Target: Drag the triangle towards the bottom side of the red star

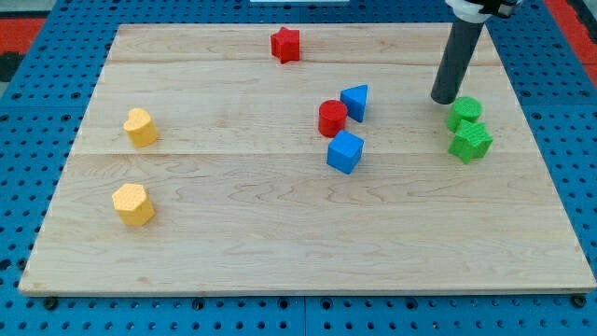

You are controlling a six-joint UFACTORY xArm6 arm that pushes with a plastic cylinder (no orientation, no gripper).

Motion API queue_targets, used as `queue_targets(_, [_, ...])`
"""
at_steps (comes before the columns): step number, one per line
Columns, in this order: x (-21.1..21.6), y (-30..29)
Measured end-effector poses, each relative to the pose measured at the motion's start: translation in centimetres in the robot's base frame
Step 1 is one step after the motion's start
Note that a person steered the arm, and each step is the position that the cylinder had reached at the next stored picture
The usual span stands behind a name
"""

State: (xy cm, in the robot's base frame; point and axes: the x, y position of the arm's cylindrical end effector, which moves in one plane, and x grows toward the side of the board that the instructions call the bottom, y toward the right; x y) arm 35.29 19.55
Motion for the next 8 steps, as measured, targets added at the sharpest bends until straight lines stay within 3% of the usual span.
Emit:
queue_targets(4, [-1.6, -1.3])
queue_targets(7, [3.0, -8.5])
queue_targets(8, [1.3, -13.8])
